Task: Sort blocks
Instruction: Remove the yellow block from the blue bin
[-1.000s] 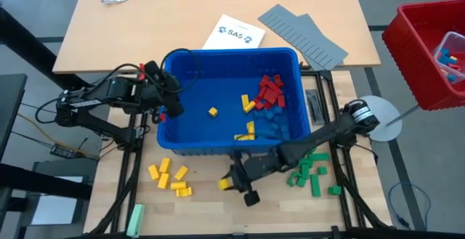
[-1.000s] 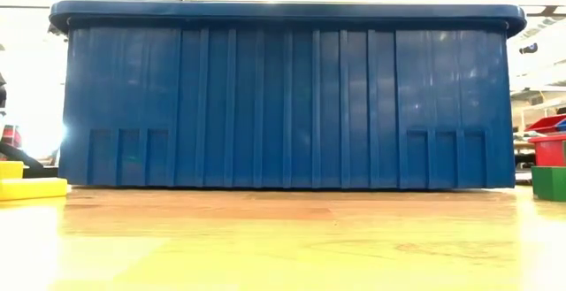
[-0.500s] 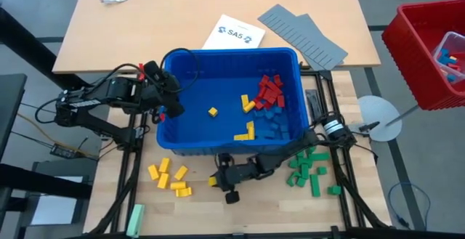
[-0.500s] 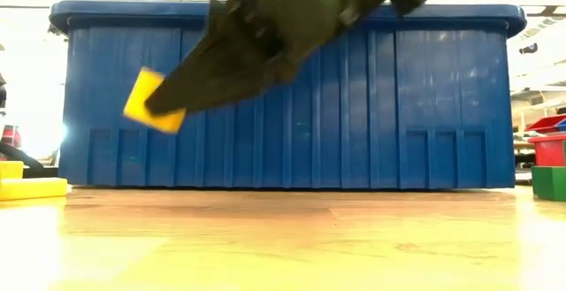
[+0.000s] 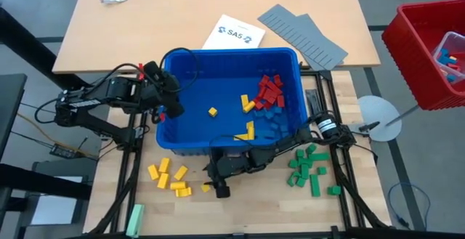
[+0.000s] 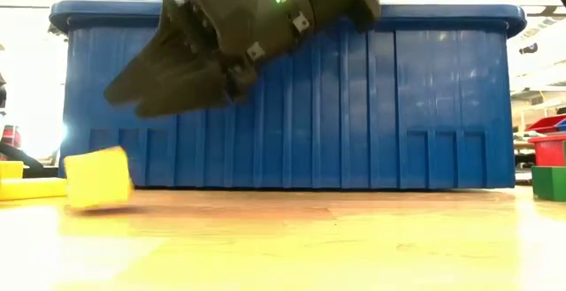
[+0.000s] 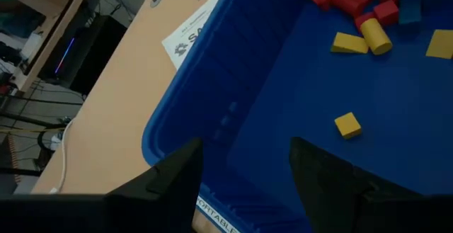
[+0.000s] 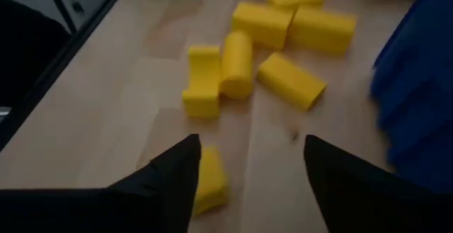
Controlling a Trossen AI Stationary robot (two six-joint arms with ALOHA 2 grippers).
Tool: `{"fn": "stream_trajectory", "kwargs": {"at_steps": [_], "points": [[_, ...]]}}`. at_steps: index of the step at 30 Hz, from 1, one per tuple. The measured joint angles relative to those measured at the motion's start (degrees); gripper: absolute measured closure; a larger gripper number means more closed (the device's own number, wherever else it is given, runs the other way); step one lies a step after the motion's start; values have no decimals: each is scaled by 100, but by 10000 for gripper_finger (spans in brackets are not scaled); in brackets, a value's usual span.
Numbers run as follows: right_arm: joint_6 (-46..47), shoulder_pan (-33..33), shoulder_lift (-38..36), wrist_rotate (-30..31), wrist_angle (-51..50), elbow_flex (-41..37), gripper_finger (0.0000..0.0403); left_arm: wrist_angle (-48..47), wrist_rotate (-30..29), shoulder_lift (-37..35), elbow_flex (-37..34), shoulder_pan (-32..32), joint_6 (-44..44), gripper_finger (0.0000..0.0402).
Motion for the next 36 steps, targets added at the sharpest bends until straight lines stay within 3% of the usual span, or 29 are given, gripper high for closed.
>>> {"fn": "stream_trajectory", "kwargs": {"at_steps": [6,16,20,25,27,36], "points": [[-445,136,-669,285,-467,-11,131,-25,115,-7,0,-2,-3,183],[-519,227,-2046,496,-916,0,162,-44,354,-22,0,-2,30,183],[-381,138,-2640,1229,-1497,4,175,-45,356,-22,0,-2,-3,183],[-592,-567,-3143,2215,-2535,-2,187,3,369,-22,0,-2,-35,183],[-623,-966,-3272,2144,-2684,-1,187,134,367,-22,0,-2,20,183],[-844,-2846,-3063,817,-3163,-9,191,1263,433,-20,0,-2,894,183]]}}
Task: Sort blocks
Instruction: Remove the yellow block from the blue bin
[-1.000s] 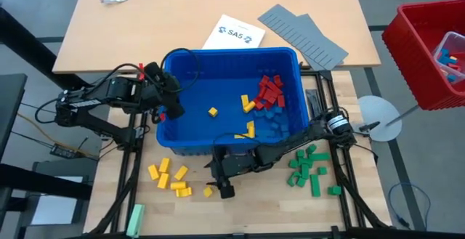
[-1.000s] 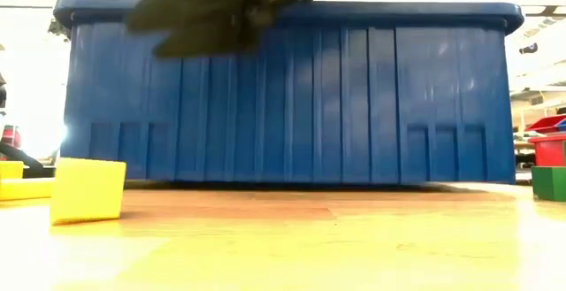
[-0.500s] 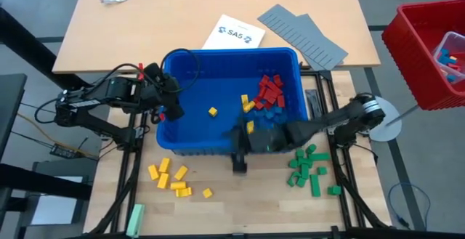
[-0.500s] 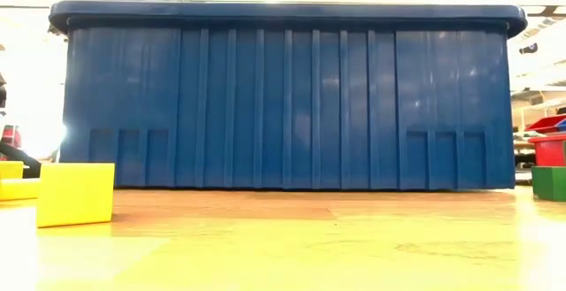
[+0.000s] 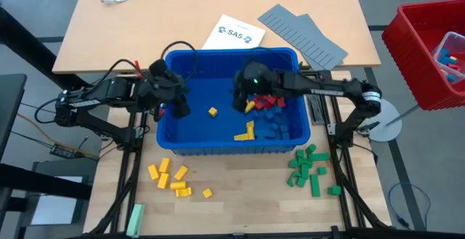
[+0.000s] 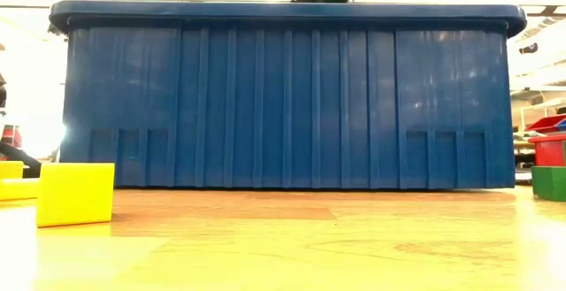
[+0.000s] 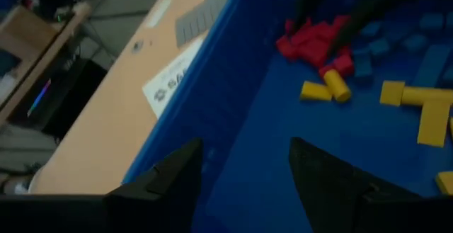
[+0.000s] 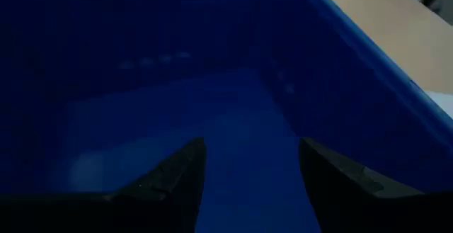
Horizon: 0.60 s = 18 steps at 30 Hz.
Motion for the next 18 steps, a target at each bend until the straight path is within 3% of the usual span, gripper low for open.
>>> {"fn": "stream_trajectory", "kwargs": {"at_steps": [9,18], "points": [[300,-953,701,-221,-668,-7,201,487,0,0,-2,0,204,183],[1705,-1540,1593,-912,-1047,-7,211,532,-39,148,-4,0,-272,183]]}}
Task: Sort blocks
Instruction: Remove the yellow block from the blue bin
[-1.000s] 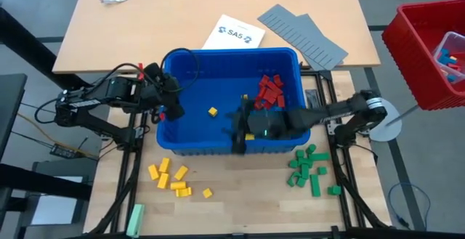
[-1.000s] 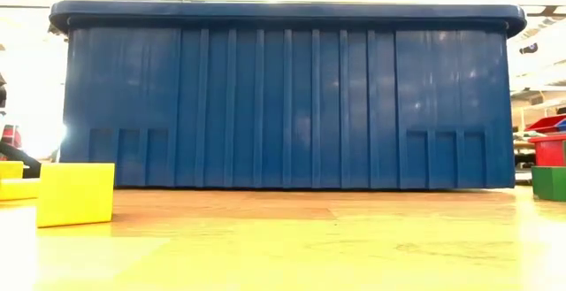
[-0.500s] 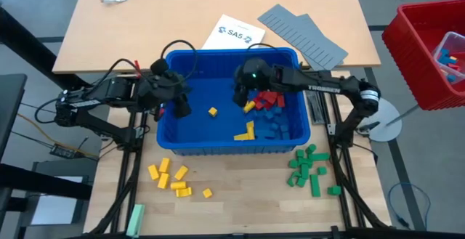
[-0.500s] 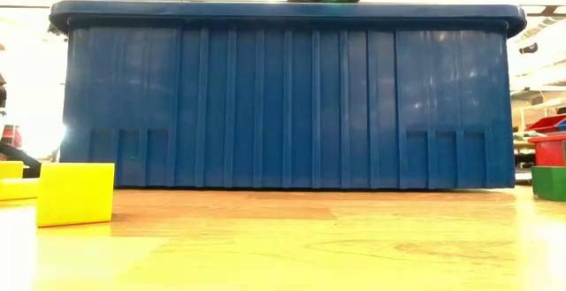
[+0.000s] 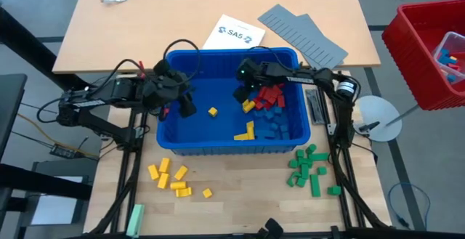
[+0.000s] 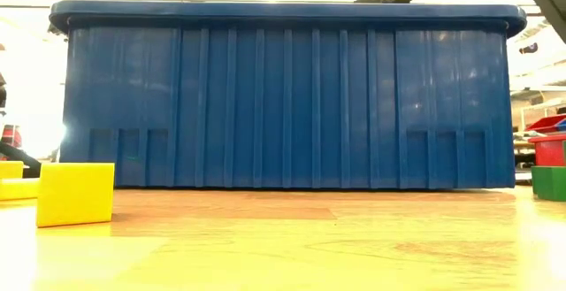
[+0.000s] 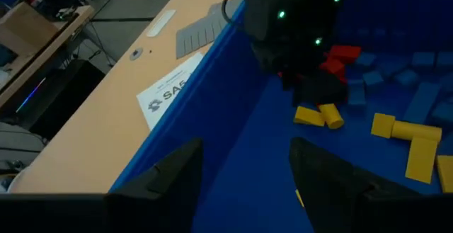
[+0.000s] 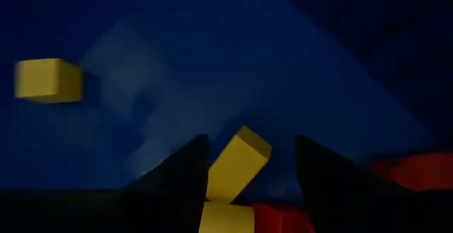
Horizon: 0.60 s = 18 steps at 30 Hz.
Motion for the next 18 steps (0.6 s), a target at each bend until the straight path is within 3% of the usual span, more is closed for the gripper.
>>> {"fn": "stream_trajectory", "kwargs": {"at_steps": [10,18], "points": [[660,-277,731,-427,-119,2,210,-63,-22,403,0,0,4,183],[697,-289,927,-767,-36,19,169,-84,10,438,0,0,-34,183]]}}
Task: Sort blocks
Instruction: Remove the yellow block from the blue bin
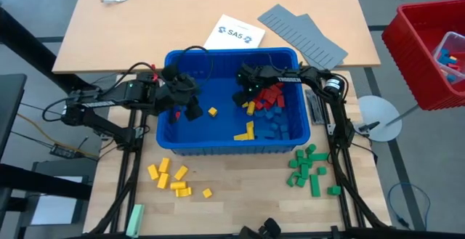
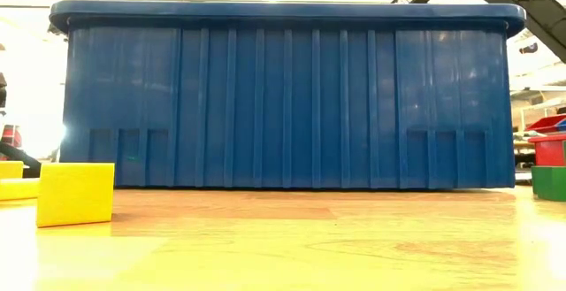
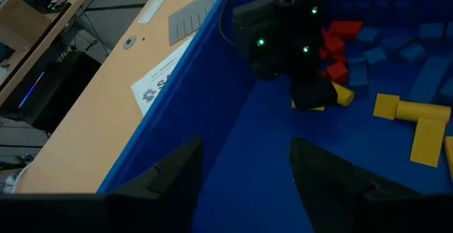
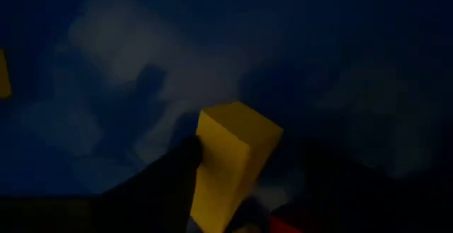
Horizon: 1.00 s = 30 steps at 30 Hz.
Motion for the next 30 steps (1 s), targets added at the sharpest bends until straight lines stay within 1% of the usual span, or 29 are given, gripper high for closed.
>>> {"fn": "stream_trajectory", "kwargs": {"at_steps": [4,9,13,16,19,21,24,30], "points": [[-17,10,19,51,74,-21,149,-19,0,0,0,0,34,183],[-26,99,24,-15,104,-21,136,-140,0,0,0,0,25,183],[-339,198,25,77,230,-21,134,-168,0,0,0,0,30,183],[-519,237,26,107,358,-21,144,-169,0,0,0,0,30,183],[-578,237,24,259,367,-21,176,-174,0,0,0,0,21,183],[-581,237,26,274,334,-21,208,-174,0,0,0,0,16,183],[-600,237,24,144,335,-50,258,-185,0,0,0,0,11,183],[-982,237,-1,136,371,-104,350,-191,0,0,0,0,34,183]]}}
